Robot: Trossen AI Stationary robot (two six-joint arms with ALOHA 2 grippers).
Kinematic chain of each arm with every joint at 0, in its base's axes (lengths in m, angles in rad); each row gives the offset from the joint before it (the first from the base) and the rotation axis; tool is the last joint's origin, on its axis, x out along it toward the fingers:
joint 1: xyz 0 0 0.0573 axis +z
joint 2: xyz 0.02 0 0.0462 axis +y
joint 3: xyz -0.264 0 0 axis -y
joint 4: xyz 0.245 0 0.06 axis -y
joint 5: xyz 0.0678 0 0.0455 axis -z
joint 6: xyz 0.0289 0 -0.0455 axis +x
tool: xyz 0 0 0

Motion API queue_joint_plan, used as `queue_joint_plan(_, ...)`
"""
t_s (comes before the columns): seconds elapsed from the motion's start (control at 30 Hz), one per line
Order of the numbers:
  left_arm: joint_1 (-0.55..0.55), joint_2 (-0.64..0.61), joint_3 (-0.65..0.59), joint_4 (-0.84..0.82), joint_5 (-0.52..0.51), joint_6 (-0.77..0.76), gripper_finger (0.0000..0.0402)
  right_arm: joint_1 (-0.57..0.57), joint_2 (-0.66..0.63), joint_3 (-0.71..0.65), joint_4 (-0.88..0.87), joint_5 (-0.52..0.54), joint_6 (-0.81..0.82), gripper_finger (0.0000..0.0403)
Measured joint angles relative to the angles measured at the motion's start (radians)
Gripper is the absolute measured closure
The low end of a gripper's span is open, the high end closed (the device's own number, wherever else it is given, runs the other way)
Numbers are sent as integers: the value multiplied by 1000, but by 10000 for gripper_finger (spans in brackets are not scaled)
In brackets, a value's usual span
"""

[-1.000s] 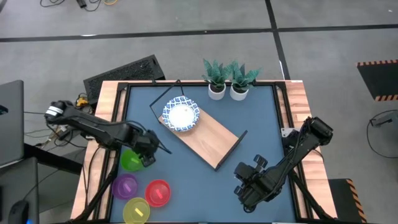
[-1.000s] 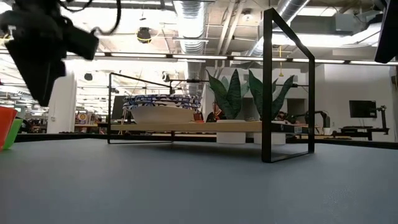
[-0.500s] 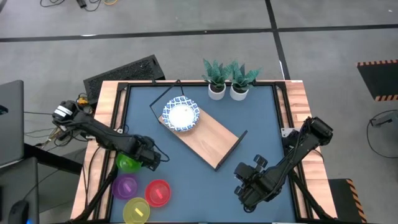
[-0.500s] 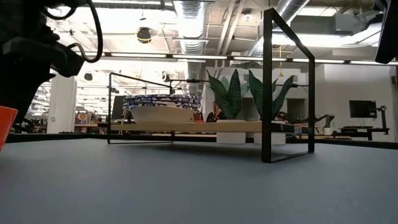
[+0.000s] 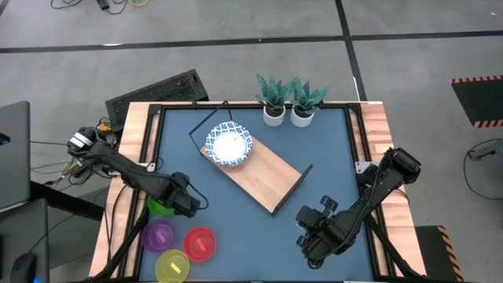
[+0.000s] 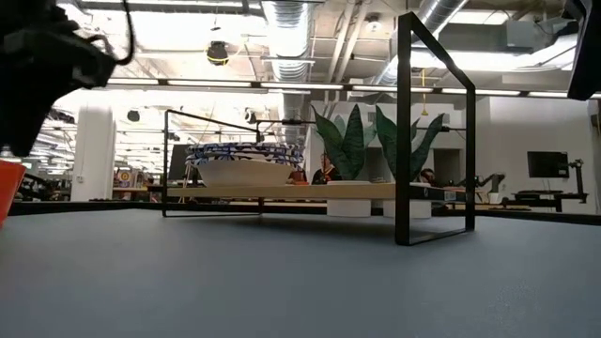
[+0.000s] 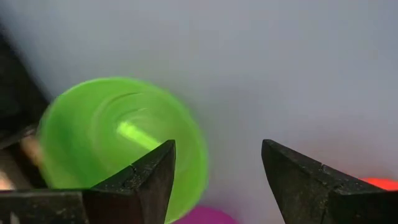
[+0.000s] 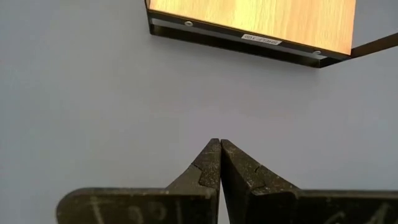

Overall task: Place and stack bowls onto a shelf
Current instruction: Put the green bowl on the shelf

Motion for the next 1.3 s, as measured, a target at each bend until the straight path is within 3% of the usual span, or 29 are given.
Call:
queue_joint_plan(0.17,-45,70,-1,-4,-8,-40,178,0,0,0,1,0,-1,372)
queue_joint_plan(0.47,-52,255,-1,68,58,62,188,1,0,0,0,-3,-9,372)
queue_joint_plan(0.63,-52,287,-1,67,53,73,240,2,0,0,-1,-4,-27,372)
queue_joint_plan(0.93,-49,284,-1,66,10,115,391,2,0,0,-12,-4,-34,372)
queue_joint_plan(1.07,-48,284,22,66,-2,184,400,2,0,0,-15,-4,-34,372)
queue_joint_plan(1.3,-36,284,156,26,-113,341,401,2,0,0,-16,-3,-34,372)
